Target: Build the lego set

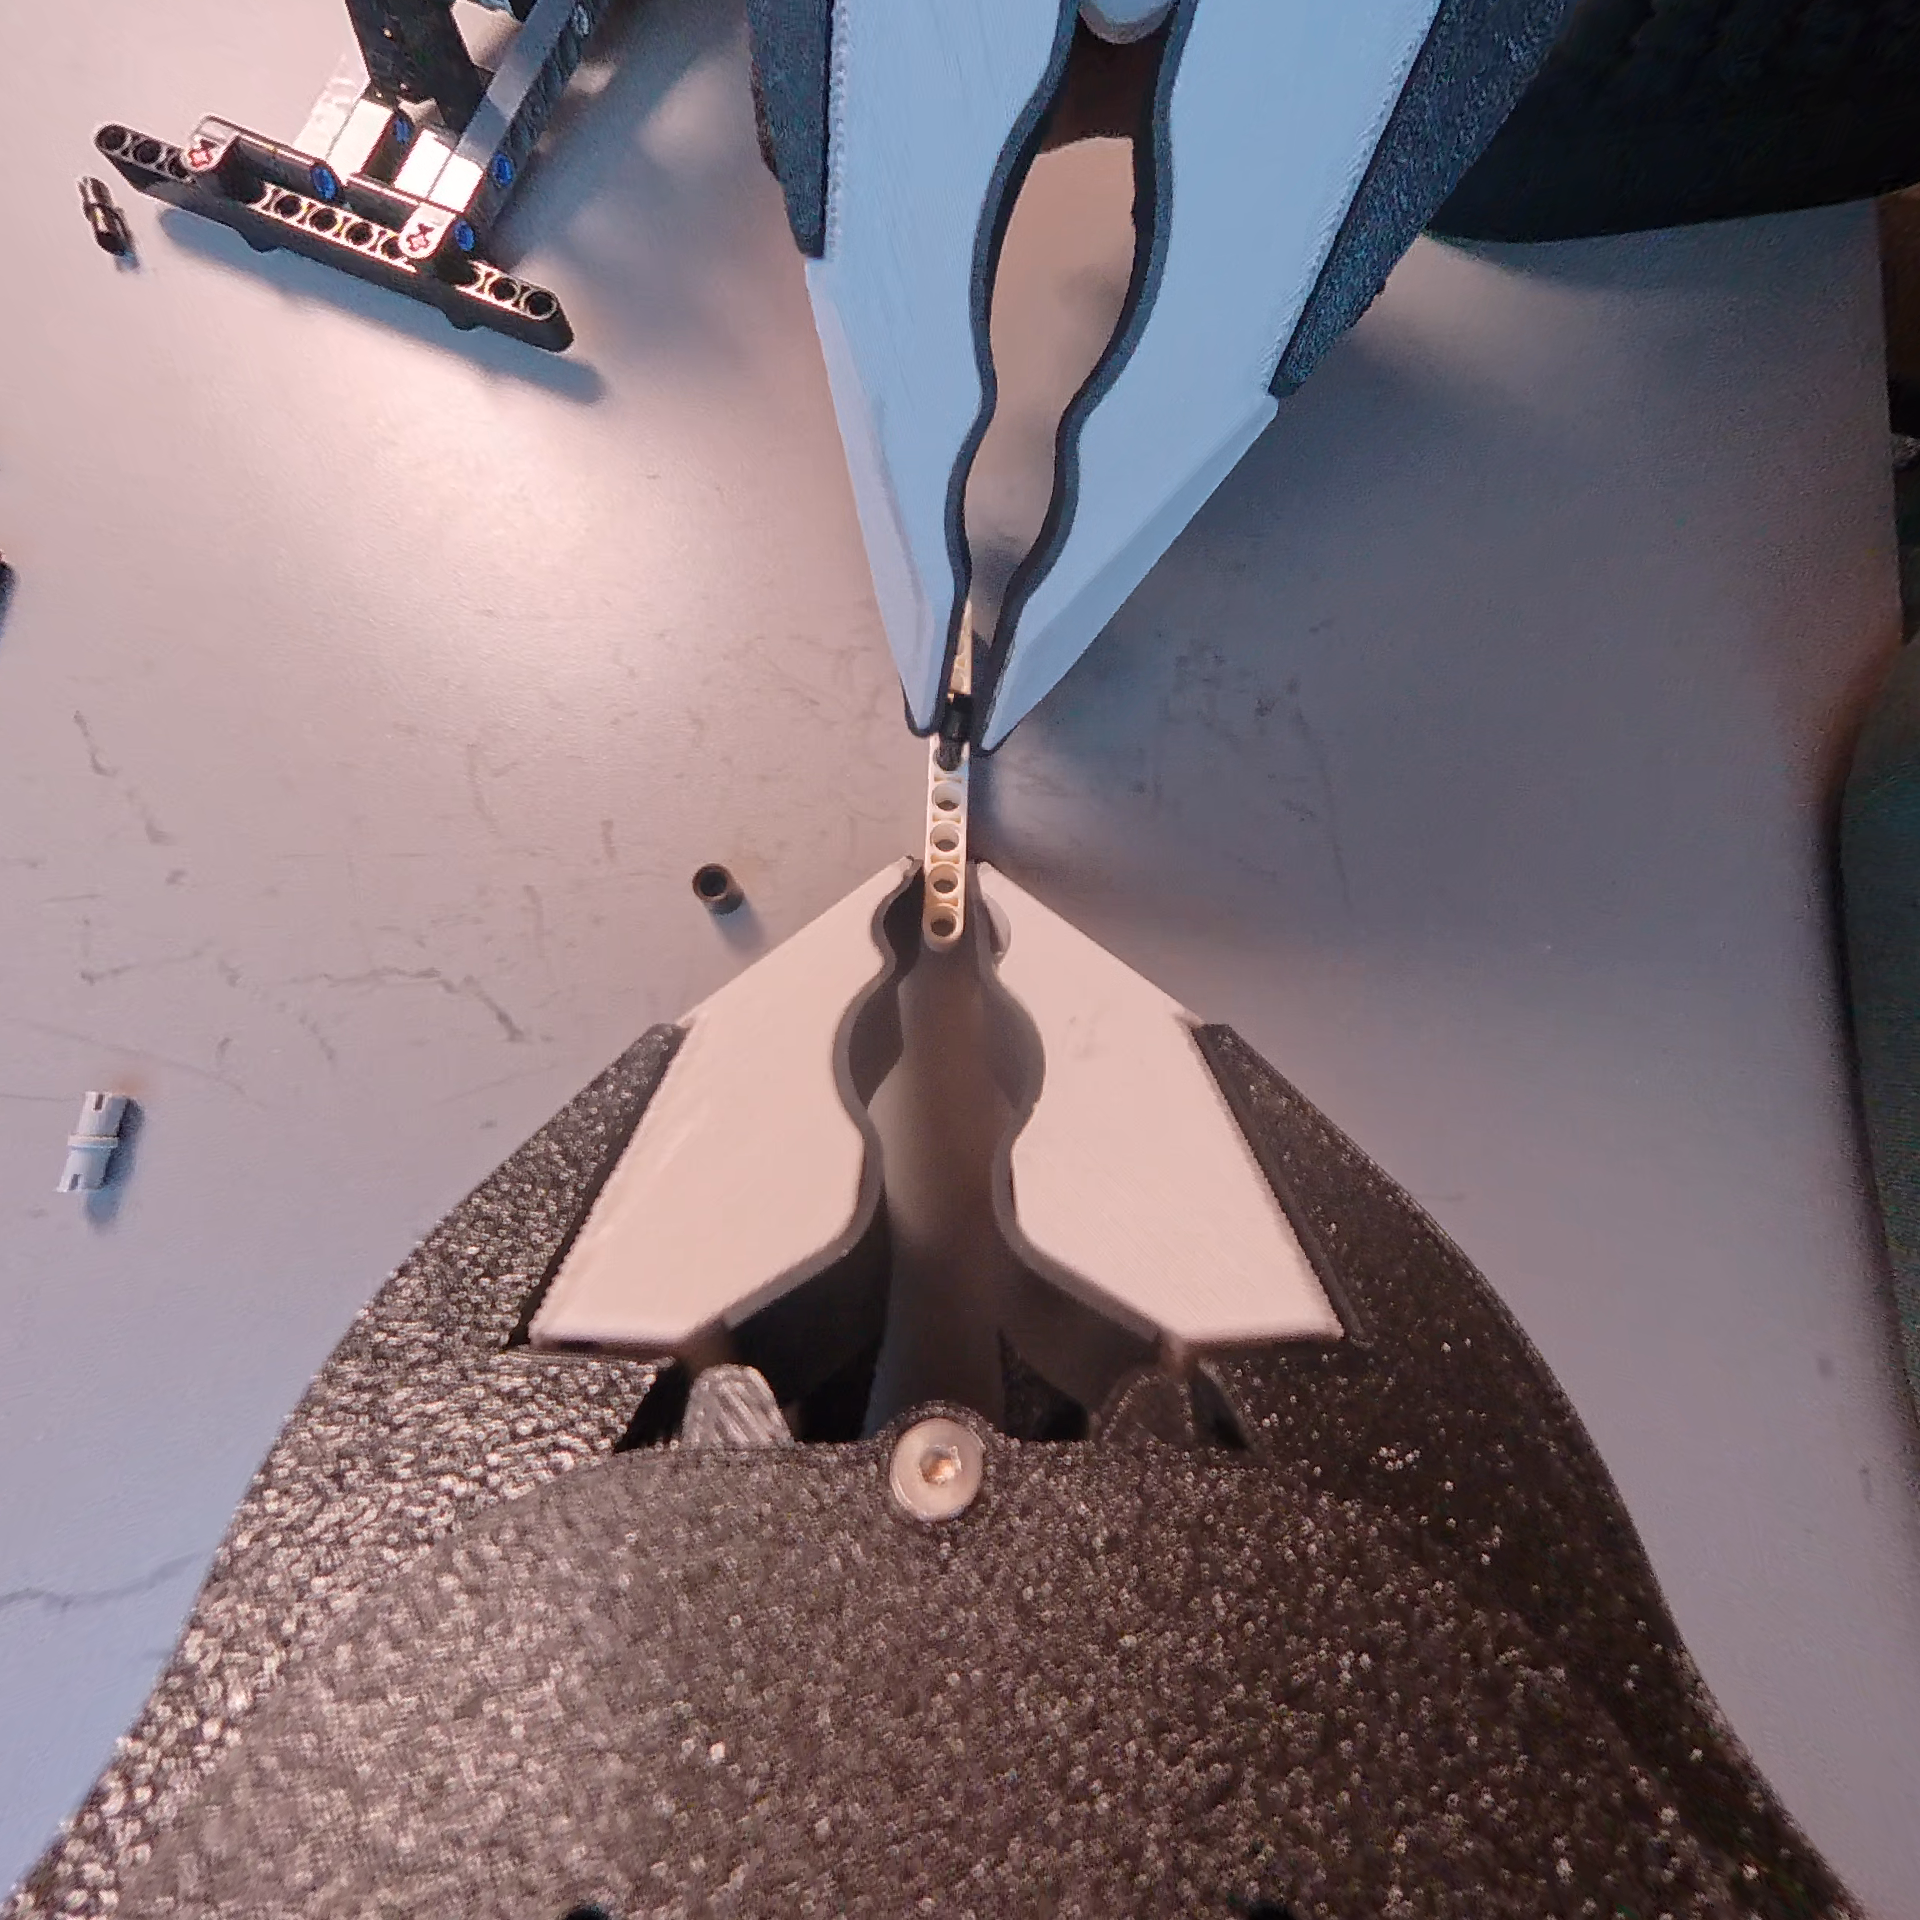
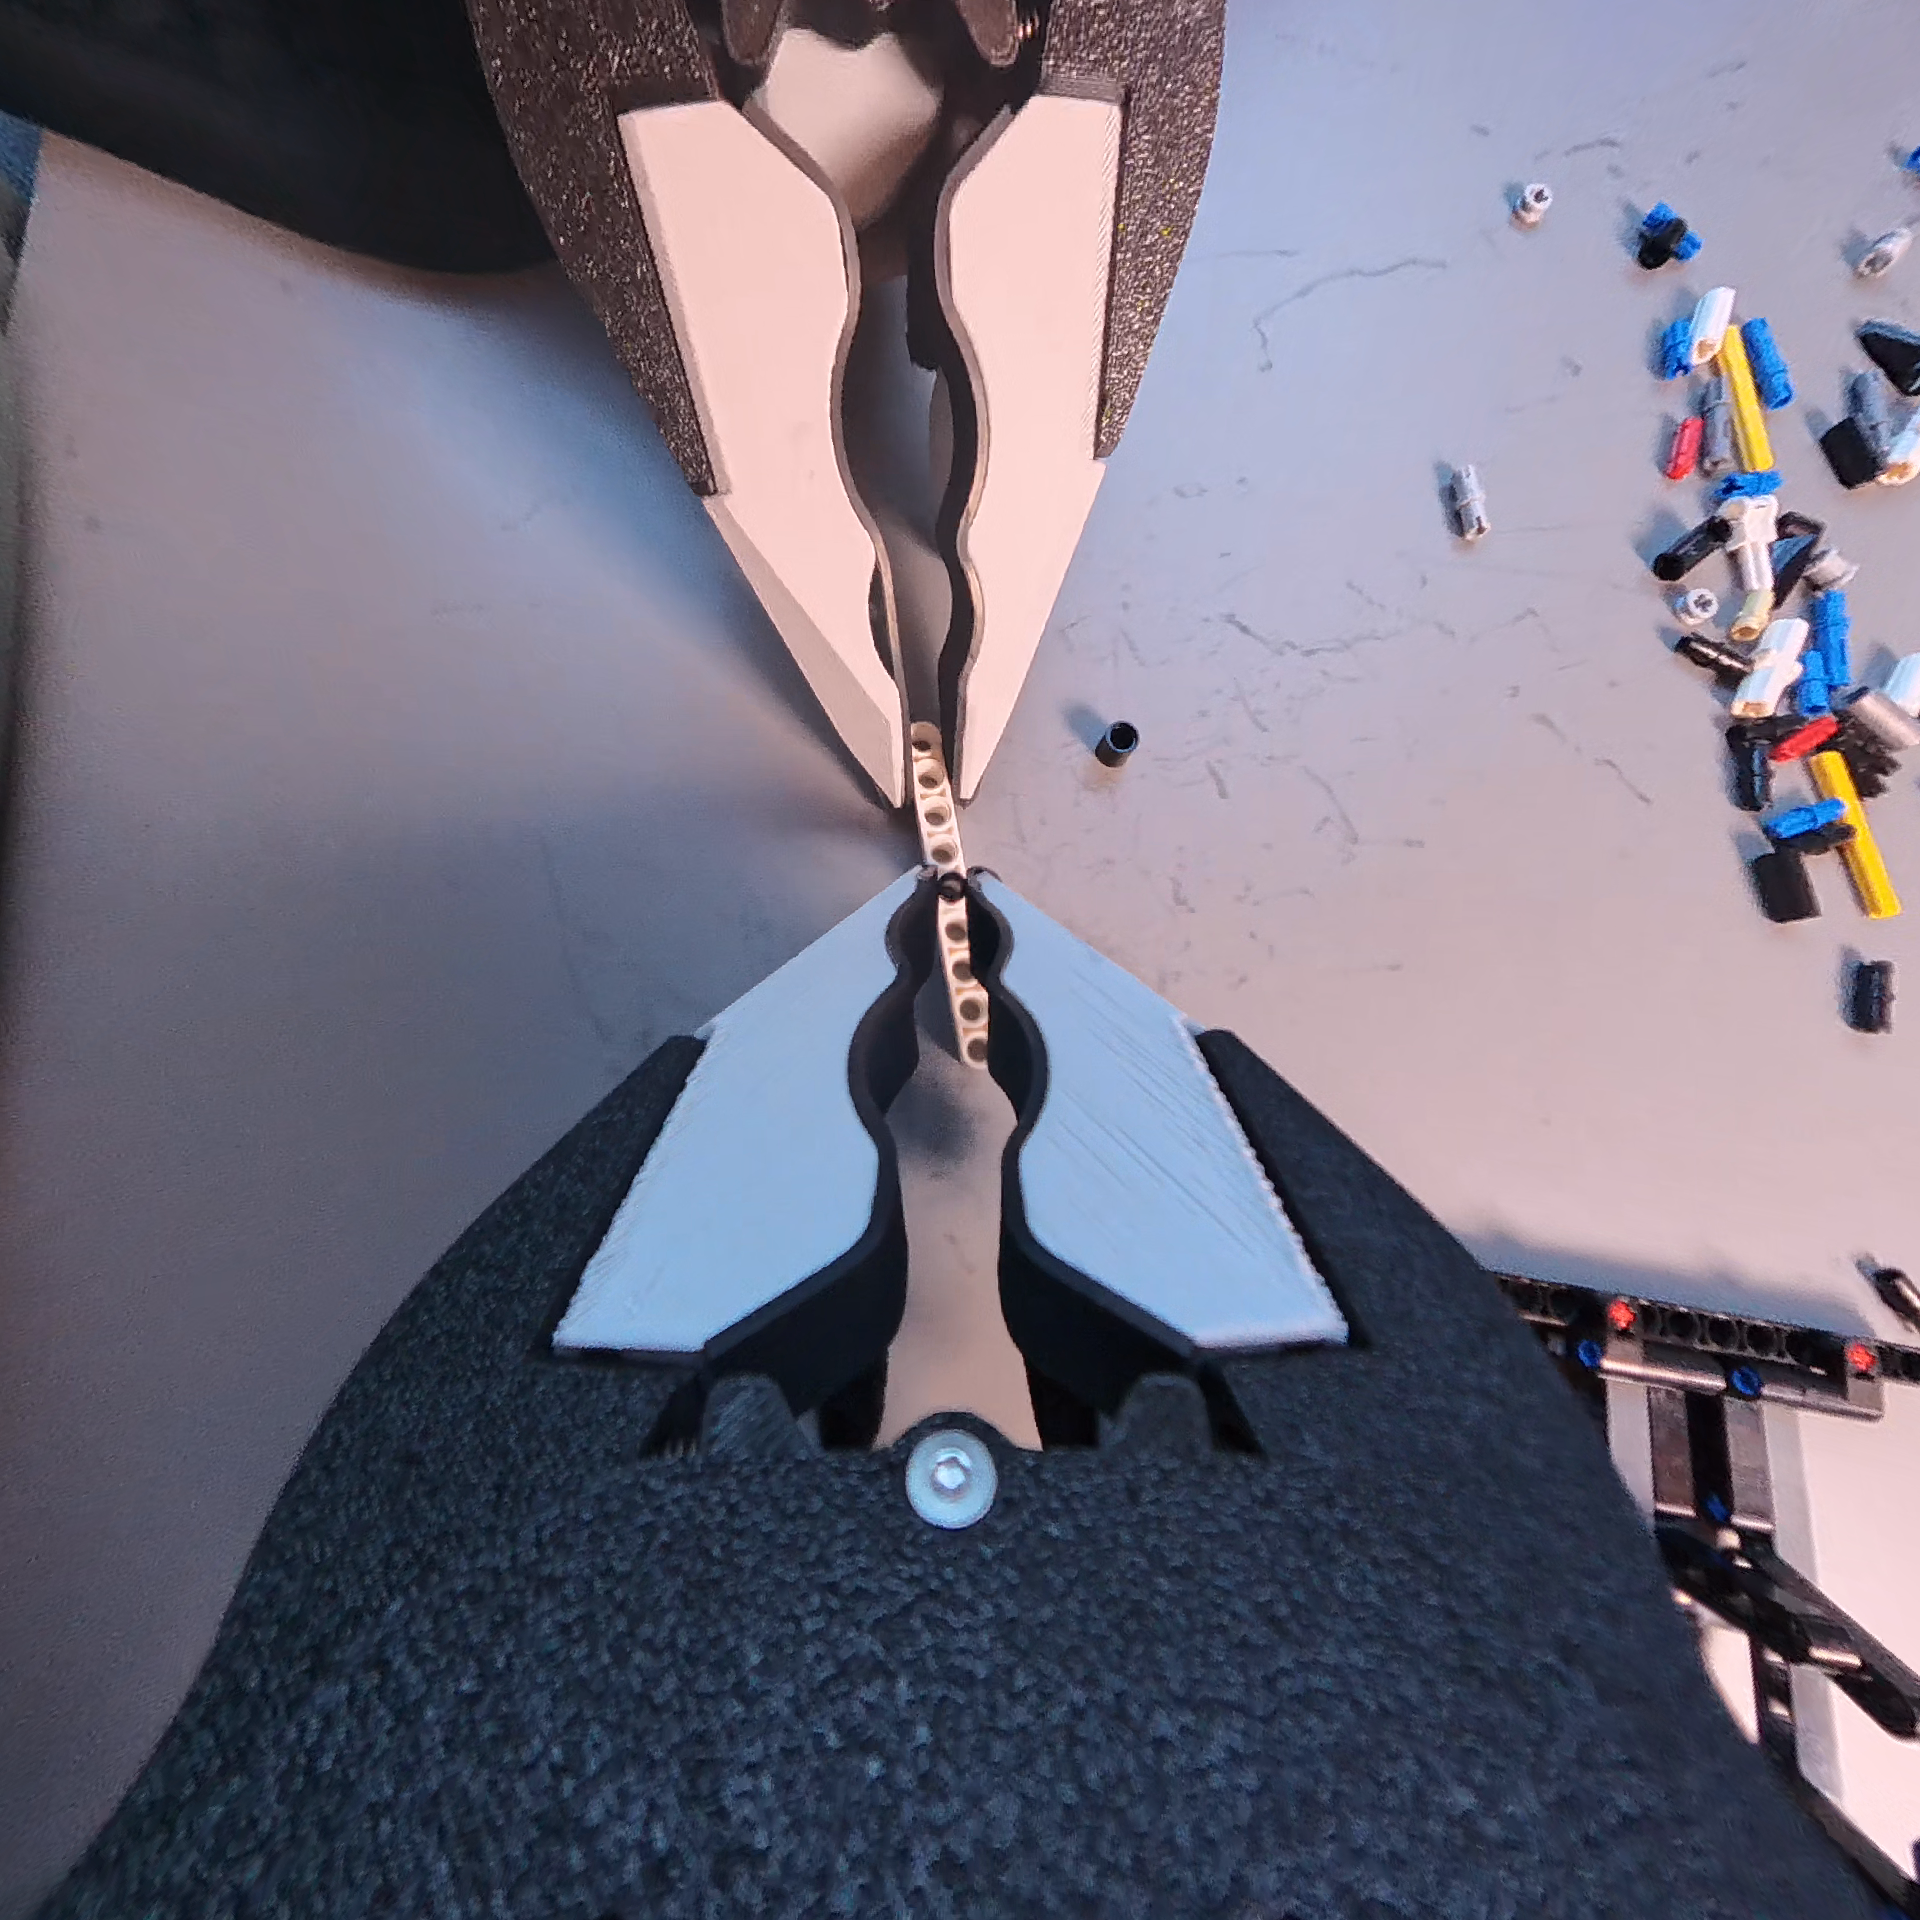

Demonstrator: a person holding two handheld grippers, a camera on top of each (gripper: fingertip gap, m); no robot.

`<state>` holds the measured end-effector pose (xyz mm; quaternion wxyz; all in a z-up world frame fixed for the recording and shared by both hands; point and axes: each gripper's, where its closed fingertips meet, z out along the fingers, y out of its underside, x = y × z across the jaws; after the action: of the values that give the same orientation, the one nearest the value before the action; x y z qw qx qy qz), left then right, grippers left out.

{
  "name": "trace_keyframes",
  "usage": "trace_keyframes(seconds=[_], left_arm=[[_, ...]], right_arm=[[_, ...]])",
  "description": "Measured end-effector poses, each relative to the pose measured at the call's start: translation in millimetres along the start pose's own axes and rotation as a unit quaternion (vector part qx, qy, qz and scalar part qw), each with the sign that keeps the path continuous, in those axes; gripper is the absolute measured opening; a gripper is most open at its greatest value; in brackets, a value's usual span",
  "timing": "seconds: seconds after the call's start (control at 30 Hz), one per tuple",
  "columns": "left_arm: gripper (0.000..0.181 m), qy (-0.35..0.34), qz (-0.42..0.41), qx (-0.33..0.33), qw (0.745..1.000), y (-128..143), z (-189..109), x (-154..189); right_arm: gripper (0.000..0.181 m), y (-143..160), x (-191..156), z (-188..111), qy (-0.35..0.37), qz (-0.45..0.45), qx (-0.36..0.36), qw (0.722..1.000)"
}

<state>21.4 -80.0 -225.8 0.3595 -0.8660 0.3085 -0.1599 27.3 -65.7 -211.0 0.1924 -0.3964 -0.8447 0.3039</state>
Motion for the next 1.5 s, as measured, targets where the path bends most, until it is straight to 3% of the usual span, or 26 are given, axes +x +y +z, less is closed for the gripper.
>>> trace_keyframes(seconds=[0.3,0.53,0.87,1.1,1.33,1.4,1.43,1.5], left_arm=[[0.007,0.001,-0.001,0.0,1.0,0.1,0.0,0.0],[0.007,0.014,-0.02,0.001,1.0,0.0,-0.1,-1.2],[0.006,0.028,-0.033,0.003,0.999,-0.2,-0.3,-0.9],[0.006,0.028,-0.033,0.002,0.999,0.2,-0.4,-1.0],[0.006,0.026,-0.03,0.001,0.999,0.5,-0.6,-0.6],[0.006,0.023,-0.026,0.001,0.999,0.4,-0.5,-0.7],[0.007,0.022,-0.026,0.001,0.999,0.5,-0.6,-0.8],[0.007,0.022,-0.026,0.001,0.999,0.4,-0.6,-0.8]], right_arm=[[0.004,1.3,-0.2,2.2,-0.035,-0.049,-0.08,0.995],[0.004,1.0,-0.9,3.1,-0.099,-0.171,-0.171,0.965],[0.003,5.9,-4.1,6.3,-0.164,-0.222,-0.222,0.935],[0.004,5.7,-4.4,7.3,-0.136,-0.193,-0.226,0.945],[0.005,5.2,-4.3,7.2,-0.059,-0.084,-0.176,0.979],[0.025,4.7,-7.5,5.0,-0.054,-0.074,-0.166,0.982],[0.026,1.9,-7.2,3.5,-0.051,-0.064,-0.156,0.984],[0.016,0.8,-2.3,0.6,-0.038,-0.056,-0.15,0.986]])
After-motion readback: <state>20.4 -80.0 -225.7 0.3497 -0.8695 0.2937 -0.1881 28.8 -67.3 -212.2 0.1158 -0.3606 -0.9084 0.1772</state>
